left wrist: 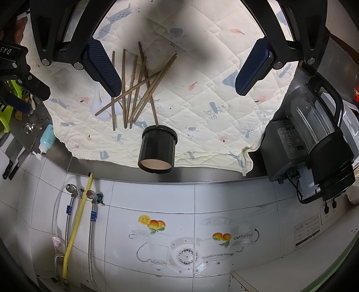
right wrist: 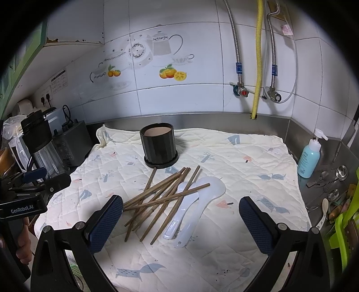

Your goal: Organize utensils

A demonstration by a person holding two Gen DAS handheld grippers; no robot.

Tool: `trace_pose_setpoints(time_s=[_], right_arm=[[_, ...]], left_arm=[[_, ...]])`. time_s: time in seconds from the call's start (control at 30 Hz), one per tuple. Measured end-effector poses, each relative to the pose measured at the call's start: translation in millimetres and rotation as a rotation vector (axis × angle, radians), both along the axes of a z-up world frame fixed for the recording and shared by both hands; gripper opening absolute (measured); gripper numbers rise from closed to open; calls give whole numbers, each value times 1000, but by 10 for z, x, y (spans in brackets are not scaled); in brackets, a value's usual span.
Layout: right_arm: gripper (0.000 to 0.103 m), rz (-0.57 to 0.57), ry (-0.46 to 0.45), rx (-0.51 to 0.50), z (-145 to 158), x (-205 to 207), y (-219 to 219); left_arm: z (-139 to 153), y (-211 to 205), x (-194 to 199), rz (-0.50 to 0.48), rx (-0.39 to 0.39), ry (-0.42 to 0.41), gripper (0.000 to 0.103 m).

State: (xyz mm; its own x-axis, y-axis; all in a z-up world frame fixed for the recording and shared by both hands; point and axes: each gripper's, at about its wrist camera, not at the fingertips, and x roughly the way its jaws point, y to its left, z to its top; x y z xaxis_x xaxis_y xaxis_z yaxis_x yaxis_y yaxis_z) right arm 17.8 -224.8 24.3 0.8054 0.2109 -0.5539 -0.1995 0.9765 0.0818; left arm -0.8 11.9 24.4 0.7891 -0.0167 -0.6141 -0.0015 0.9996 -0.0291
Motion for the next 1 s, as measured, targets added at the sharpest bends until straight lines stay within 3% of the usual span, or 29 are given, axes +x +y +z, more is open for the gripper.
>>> trace_pose_setpoints(time_s=[1.0], right_arm=[[103,-21,-7,19,1,136,2]], left_arm=[[47,-38,350,-38,23,9,103]])
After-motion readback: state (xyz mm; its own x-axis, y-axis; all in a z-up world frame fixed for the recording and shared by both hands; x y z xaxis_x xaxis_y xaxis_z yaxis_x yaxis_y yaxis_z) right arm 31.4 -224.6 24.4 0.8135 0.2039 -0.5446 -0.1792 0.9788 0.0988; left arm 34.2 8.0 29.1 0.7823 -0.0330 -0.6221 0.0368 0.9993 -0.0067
